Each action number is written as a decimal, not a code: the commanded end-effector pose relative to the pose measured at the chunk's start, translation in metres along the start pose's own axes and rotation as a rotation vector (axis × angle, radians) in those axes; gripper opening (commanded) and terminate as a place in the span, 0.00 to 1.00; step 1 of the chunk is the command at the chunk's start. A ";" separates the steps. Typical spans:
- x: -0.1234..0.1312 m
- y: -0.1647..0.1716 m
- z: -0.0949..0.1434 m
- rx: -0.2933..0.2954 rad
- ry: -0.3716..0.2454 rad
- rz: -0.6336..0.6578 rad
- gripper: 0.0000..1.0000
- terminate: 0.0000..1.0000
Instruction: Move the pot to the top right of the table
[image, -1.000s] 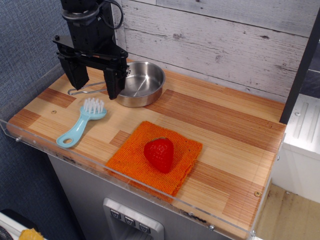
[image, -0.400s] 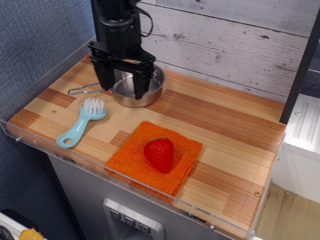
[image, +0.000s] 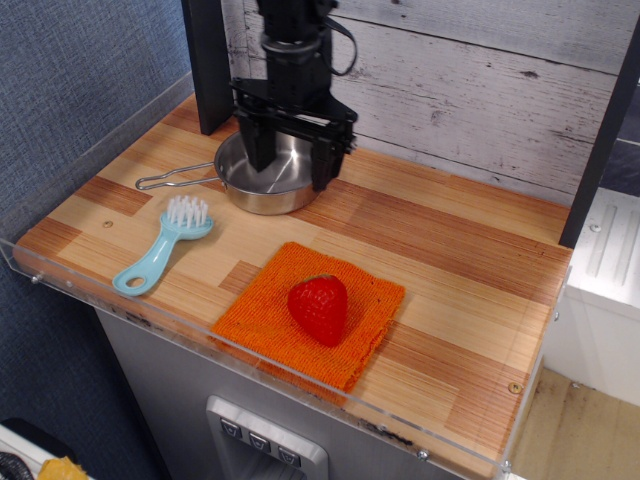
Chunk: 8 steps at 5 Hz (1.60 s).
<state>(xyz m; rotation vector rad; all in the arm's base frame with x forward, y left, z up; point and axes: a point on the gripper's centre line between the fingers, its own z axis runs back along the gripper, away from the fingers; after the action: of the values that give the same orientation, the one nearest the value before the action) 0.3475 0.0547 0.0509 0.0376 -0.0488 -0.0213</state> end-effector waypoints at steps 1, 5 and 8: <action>0.013 -0.002 0.001 0.055 -0.133 -0.038 1.00 0.00; -0.010 0.029 -0.018 0.067 -0.133 -0.013 0.00 0.00; -0.029 0.101 0.007 -0.021 -0.181 0.127 0.00 0.00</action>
<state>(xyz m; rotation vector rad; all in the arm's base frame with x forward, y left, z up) 0.3141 0.1520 0.0387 -0.0223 -0.1688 0.1030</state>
